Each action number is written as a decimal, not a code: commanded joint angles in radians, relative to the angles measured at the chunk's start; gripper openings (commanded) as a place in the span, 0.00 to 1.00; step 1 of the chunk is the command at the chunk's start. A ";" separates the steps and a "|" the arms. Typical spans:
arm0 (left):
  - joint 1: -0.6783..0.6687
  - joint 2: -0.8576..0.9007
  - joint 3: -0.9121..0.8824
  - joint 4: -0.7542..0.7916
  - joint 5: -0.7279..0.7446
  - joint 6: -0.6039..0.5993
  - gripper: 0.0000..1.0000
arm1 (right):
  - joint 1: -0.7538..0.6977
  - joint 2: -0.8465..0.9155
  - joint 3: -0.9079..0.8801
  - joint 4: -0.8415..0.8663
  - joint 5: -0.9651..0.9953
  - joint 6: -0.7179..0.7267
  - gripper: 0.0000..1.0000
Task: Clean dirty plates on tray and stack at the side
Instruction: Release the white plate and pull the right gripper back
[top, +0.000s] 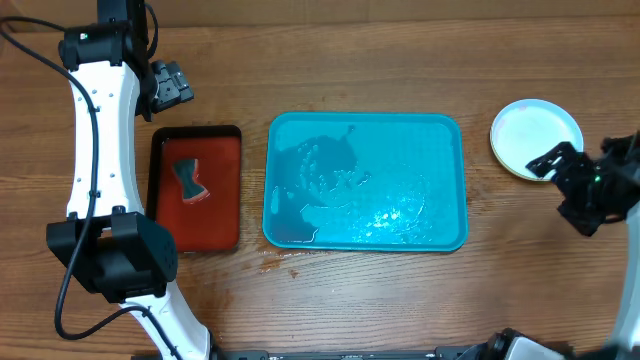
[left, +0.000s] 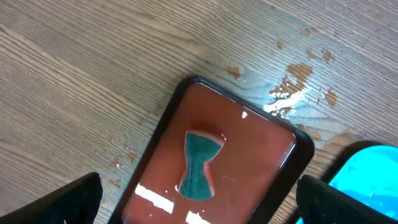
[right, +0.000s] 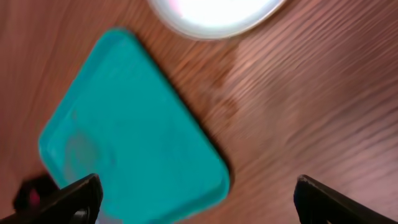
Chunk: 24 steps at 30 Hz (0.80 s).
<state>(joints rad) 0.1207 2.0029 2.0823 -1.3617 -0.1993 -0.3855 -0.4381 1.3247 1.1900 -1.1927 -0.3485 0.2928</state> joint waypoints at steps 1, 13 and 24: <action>0.010 -0.013 0.015 0.001 -0.010 0.004 1.00 | 0.106 -0.121 0.000 -0.047 0.025 -0.039 1.00; 0.010 -0.013 0.015 0.002 -0.010 0.004 1.00 | 0.347 -0.344 0.000 -0.080 0.040 -0.032 1.00; 0.010 -0.013 0.015 0.002 -0.010 0.004 1.00 | 0.347 -0.301 0.000 -0.104 0.035 -0.032 1.00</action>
<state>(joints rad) 0.1207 2.0029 2.0823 -1.3617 -0.1993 -0.3855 -0.0963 1.0195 1.1900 -1.2976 -0.3141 0.2619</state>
